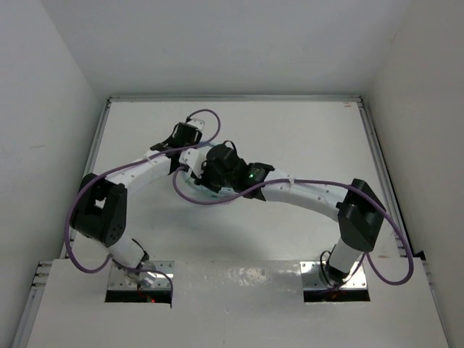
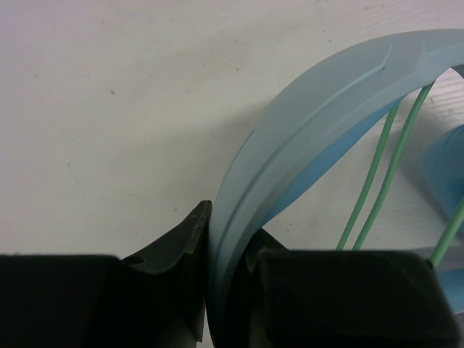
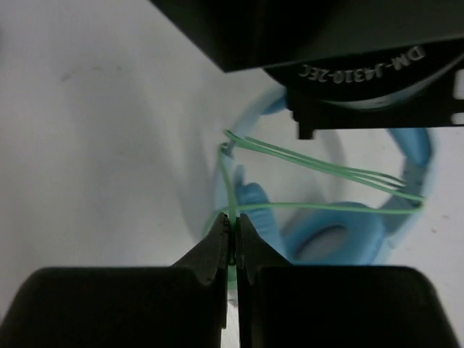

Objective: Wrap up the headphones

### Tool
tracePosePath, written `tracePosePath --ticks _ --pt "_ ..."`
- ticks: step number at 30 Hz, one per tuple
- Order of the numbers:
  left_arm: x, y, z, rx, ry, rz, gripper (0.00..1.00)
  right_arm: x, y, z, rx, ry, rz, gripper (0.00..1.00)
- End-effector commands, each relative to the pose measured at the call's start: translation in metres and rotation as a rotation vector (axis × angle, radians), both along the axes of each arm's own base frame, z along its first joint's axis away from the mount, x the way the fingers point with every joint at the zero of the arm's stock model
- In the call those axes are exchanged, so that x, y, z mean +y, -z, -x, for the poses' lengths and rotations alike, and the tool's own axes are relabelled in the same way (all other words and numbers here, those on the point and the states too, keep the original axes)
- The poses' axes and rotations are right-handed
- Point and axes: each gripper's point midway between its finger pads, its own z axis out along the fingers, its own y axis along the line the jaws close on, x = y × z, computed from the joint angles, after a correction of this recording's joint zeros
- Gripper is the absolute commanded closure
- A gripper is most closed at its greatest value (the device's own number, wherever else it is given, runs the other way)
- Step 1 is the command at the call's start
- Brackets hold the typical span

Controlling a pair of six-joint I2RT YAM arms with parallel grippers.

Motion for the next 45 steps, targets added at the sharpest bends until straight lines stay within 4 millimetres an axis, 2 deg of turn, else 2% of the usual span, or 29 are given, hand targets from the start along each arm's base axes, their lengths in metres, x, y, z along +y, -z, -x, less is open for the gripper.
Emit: tracePosePath --ticks 1,3,5,6,8,9,10,11,12,13,17,23,28,34,38,43,45 --pt "-0.018 -0.039 -0.018 -0.169 0.071 -0.004 1.00 -0.016 -0.049 -0.030 -0.240 0.059 0.066 1.00" --pt "-0.020 -0.037 -0.015 -0.149 0.080 0.010 1.00 -0.032 -0.046 -0.052 -0.289 0.118 0.122 1.00" --pt "-0.024 -0.037 -0.011 -0.136 0.100 0.030 1.00 -0.047 -0.035 -0.062 -0.294 0.140 0.149 1.00" --pt "-0.030 -0.037 -0.007 -0.119 0.130 0.056 1.00 -0.056 -0.030 -0.068 -0.291 0.145 0.113 1.00" --pt "-0.044 -0.033 0.000 -0.092 0.209 0.102 1.00 -0.058 -0.033 -0.068 -0.280 0.111 0.009 1.00" --pt "-0.046 -0.033 0.002 -0.086 0.226 0.115 1.00 -0.065 -0.034 -0.077 -0.276 0.139 -0.104 1.00" --pt "-0.049 -0.031 0.004 -0.076 0.239 0.125 1.00 -0.057 -0.052 -0.067 -0.273 0.056 -0.213 1.00" --pt "-0.054 -0.031 0.006 -0.066 0.261 0.141 1.00 -0.057 -0.059 -0.066 -0.281 0.041 -0.266 1.00" --pt "-0.056 -0.028 0.008 -0.049 0.273 0.147 1.00 -0.055 -0.080 -0.070 -0.336 0.044 -0.355 1.00" --pt "-0.057 -0.027 0.009 -0.040 0.278 0.154 1.00 -0.055 -0.079 -0.066 -0.344 0.027 -0.374 1.00" --pt "-0.065 -0.020 0.012 -0.004 0.315 0.172 1.00 -0.043 -0.100 -0.065 -0.395 -0.025 -0.446 1.00" --pt "-0.063 -0.003 0.011 0.060 0.303 0.142 1.00 -0.035 -0.100 -0.062 -0.426 -0.067 -0.410 1.00" --pt "-0.067 -0.004 0.008 0.063 0.307 0.150 1.00 -0.038 -0.095 -0.069 -0.464 -0.048 -0.380 1.00" --pt "-0.064 -0.006 0.008 0.057 0.304 0.140 1.00 -0.035 -0.111 -0.078 -0.558 -0.061 -0.357 1.00" --pt "-0.069 -0.009 0.013 0.060 0.336 0.162 1.00 -0.039 -0.098 -0.083 -0.591 -0.049 -0.358 1.00" --pt "-0.068 -0.011 0.014 0.056 0.330 0.163 1.00 -0.039 -0.086 -0.090 -0.552 -0.029 -0.366 1.00" --pt "-0.067 -0.011 0.014 0.056 0.328 0.163 1.00 -0.046 -0.081 -0.096 -0.535 -0.005 -0.366 1.00"
